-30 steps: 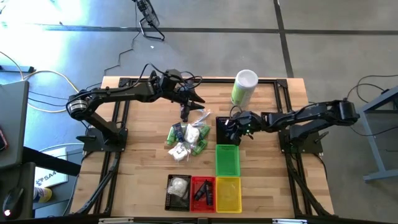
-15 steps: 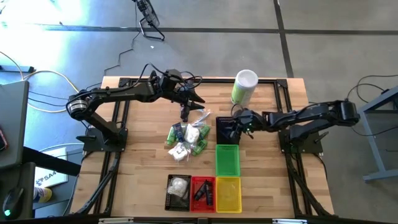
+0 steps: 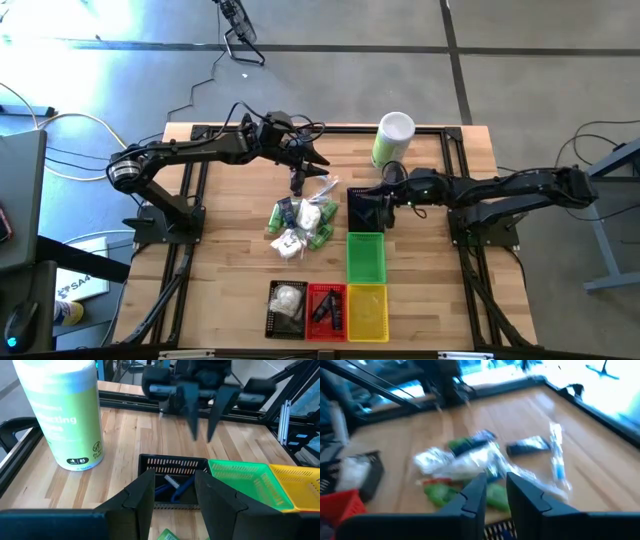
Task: Pick & Place Travel size toiletries
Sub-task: Put the white cotton pack into the bottom black bin
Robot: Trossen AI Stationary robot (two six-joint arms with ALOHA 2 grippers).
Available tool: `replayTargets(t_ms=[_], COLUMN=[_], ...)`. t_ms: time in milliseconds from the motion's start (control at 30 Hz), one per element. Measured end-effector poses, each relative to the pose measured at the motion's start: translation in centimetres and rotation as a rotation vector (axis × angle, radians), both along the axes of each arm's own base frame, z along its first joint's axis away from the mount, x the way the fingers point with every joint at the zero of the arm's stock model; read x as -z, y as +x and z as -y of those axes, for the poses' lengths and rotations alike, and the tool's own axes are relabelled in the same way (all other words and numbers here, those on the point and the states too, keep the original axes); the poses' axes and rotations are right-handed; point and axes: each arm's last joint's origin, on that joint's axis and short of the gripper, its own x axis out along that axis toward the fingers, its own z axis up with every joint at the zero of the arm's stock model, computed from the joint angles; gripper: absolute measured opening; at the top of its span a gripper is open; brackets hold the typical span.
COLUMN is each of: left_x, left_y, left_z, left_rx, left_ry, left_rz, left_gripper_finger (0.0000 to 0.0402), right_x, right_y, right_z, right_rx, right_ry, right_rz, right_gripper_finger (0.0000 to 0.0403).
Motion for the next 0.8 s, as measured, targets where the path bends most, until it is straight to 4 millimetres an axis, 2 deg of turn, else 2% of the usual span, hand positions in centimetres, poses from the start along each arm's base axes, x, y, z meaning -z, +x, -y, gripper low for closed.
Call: replayTargets(t_ms=[200,467,600,800], left_x=[0.4,1.4,1.9,2.8], left_y=[-0.2,-0.4,-0.2,0.0], left_z=[0.1,0.8,2.3,4.8], left_rx=[0.001,0.011,0.029,-0.057], left_ry=[-0.019,-0.065,-0.083,-0.039], left_rz=[-0.044,-0.154,-0.221,-0.351], left_gripper_finger=[0.0138,0.0138,0.0138,0.0138], right_x=[-0.8,-0.8,-0.8,-0.7], right_y=[0.2,0.2,0.2,0.2], right_z=[0.0,0.0,0.0,0.0], right_rx=[-0.050,-0.045,-0.045,-0.053], right_ry=[-0.090,-0.101,-0.101,-0.126], right_rz=[0.080,0.072,0.069,0.066], right_gripper_finger=[0.0031,0.0010,0.0009,0.0007])
